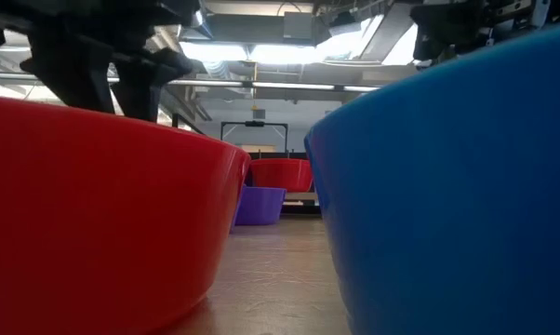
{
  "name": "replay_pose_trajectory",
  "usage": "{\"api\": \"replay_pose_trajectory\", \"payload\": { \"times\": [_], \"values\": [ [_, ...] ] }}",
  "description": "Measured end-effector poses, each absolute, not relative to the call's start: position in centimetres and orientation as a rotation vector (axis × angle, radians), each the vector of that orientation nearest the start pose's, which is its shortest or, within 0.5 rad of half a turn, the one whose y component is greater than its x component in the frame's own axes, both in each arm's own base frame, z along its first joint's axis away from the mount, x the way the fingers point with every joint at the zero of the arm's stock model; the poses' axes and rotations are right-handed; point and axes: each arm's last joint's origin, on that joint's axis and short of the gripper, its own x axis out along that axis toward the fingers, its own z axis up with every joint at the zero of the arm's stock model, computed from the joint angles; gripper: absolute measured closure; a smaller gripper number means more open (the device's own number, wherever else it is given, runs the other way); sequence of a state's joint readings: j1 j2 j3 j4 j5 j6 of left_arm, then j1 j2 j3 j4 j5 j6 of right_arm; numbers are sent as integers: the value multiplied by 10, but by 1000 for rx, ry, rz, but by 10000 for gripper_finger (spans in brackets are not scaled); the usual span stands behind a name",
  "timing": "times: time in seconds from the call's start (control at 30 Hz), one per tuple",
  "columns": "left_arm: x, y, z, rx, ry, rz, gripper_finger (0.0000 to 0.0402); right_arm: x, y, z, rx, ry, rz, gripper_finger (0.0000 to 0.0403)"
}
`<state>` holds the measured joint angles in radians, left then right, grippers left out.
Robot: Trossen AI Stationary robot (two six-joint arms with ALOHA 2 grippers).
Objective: Pick & Place Mini bowls
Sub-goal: Stack the violet bowl on top of the violet bowl on the shelf
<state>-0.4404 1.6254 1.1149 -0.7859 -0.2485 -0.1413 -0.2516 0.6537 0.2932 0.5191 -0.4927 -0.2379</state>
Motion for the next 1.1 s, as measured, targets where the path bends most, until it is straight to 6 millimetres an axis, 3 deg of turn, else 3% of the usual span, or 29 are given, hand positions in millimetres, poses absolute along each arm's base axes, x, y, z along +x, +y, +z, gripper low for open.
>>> {"api": "replay_pose_trajectory", "payload": {
  "times": [0.37, 1.1],
  "values": [
    [285, -119, 191, 361, 1277, -57, 219, 152, -25, 248, -289, -168, 223, 387],
    [285, -118, 192, 329, 1274, -32, 220, 152, -25, 245, -282, -143, 223, 382]
  ]
}}
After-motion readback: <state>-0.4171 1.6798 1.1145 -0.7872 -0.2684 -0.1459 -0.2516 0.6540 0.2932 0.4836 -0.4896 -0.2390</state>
